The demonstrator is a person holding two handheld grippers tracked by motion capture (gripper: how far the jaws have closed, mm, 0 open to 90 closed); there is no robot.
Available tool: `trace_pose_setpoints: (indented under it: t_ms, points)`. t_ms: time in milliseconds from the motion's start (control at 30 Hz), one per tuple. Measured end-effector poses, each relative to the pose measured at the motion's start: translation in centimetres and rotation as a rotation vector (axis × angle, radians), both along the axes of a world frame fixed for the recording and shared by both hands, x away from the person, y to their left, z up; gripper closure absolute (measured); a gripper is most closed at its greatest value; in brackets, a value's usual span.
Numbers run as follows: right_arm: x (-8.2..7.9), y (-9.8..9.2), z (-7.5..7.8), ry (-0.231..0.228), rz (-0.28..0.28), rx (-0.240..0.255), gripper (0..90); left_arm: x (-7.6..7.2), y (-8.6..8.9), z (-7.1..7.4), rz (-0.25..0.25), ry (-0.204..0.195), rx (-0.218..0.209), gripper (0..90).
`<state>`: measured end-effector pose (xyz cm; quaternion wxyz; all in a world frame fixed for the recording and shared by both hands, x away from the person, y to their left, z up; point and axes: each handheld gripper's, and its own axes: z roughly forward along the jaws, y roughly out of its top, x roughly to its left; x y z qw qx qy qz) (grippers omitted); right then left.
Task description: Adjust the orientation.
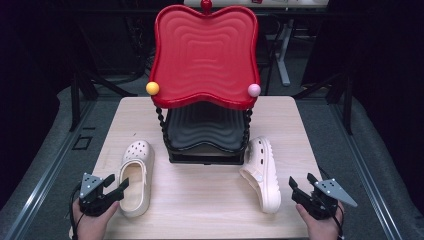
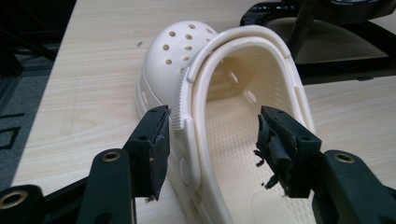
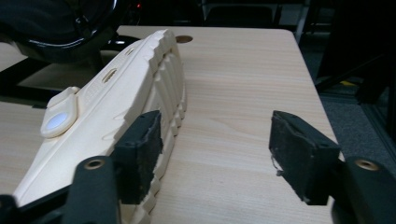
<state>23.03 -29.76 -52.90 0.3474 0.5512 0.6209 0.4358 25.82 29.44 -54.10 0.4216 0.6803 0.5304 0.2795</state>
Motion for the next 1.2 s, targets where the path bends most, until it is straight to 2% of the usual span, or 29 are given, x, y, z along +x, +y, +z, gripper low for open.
trace_pose_setpoints:
  t_ms: [67, 100, 133, 200, 267, 333, 367, 433, 600, 767, 1000, 1133, 1200]
  points:
    - [0.0, -0.1, 0.0, 0.015, -0.002, 0.003, 39.7, 0.1, -0.1, -0.1, -0.009, -0.004, -0.010, 44.3]
    - [0.0, 0.0, -0.1, 0.037, 0.003, 0.021, 45.5, 0.1, -0.1, -0.1, -0.008, -0.009, -0.003, 44.2]
    - [0.0, -0.1, -0.1, 0.045, 0.016, 0.033, 47.0, 0.3, -0.1, -0.1, -0.016, -0.013, -0.024, 44.2]
    - [0.0, 0.0, -0.1, 0.055, 0.014, 0.033, 48.5, 0.3, -0.2, 0.0, -0.015, -0.004, -0.026, 44.2]
    - [0.1, 0.2, -0.1, 0.069, 0.016, 0.013, 49.9, 0.3, -0.2, 0.0, 0.002, 0.007, 0.000, 45.9]
    - [0.1, 0.5, -0.1, 0.065, 0.012, 0.002, 52.9, 0.2, -0.1, 0.1, 0.009, -0.001, 0.000, 47.9]
    - [0.1, 0.5, -0.1, 0.065, 0.012, 0.002, 52.9, 0.2, -0.1, 0.0, 0.006, -0.015, -0.010, 47.9]
    - [0.2, 0.8, -0.2, 0.077, 0.025, -0.003, 53.9, 0.2, -0.2, -0.1, -0.003, -0.005, 0.012, 49.6]
    - [0.2, 1.0, -0.2, 0.071, 0.030, -0.010, 54.0, 0.2, -0.4, 0.0, 0.004, -0.010, 0.010, 50.0]
    - [0.4, 0.7, -0.5, 0.101, 0.028, 0.003, 54.0, 0.2, -0.2, -0.1, 0.002, -0.004, 0.003, 50.1]
    - [0.4, 0.7, -0.4, 0.095, 0.023, 0.006, 54.4, 0.4, -0.3, -0.1, 0.010, -0.003, 0.010, 52.2]
    - [0.4, 0.8, -0.4, 0.092, 0.022, 0.016, 54.4, 0.9, -0.4, 0.0, 0.023, -0.008, 0.040, 57.6]
    - [0.4, 0.7, -0.4, 0.092, 0.022, 0.024, 54.4, 1.5, -0.6, 0.0, 0.037, 0.000, 0.077, 59.6]
